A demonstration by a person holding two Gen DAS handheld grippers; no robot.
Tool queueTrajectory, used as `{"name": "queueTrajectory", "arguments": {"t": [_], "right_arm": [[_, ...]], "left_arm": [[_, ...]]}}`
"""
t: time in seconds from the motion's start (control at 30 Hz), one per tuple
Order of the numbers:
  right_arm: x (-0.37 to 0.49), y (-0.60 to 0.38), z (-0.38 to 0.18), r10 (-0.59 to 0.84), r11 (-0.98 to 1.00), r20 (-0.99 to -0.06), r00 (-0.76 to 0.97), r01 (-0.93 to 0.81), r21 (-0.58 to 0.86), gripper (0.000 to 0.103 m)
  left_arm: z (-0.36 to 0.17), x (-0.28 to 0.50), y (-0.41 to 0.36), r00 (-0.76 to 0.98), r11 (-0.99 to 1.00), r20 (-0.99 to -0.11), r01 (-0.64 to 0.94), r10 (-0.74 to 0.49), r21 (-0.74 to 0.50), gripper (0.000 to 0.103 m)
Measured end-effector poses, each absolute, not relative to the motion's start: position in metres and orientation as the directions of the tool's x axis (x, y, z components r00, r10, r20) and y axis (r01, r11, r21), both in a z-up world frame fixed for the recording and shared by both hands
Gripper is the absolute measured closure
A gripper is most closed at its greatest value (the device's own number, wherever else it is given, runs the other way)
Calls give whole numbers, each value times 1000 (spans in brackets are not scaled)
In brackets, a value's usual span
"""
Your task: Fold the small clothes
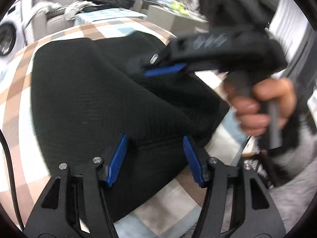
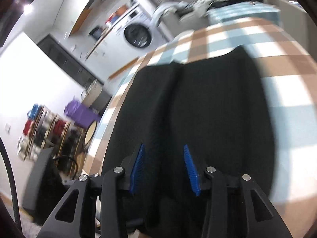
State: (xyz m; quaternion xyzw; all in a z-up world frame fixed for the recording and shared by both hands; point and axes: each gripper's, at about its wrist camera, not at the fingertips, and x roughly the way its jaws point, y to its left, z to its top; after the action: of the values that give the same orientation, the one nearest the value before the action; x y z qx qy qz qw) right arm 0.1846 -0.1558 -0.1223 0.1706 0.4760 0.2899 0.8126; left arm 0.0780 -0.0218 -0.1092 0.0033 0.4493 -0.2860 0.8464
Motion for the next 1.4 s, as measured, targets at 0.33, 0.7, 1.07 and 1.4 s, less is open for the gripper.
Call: {"name": "queueTrajectory", "arguments": {"t": [0.33,0.7,1.07,1.4], "right_arm": [[185,-118,-95,598,797,-637,486,-440,413,96],[191,-166,-137,519,853,-726,450,-215,476,73],[116,-172,-134,700,708,-654,289,-407,578,60],[82,-166,-141,598,739,-773,213,-519,429,61]], "left_arm": [[-82,91,69,598,918,-698,226,-395,-325,46],[-108,100,70,543,935,-764,147,-350,-324,43],[-118,102,46,511,943,-793,170,-332,-285,43],[-131,100,56,505,961,-818,130,-276,-244,40]]}}
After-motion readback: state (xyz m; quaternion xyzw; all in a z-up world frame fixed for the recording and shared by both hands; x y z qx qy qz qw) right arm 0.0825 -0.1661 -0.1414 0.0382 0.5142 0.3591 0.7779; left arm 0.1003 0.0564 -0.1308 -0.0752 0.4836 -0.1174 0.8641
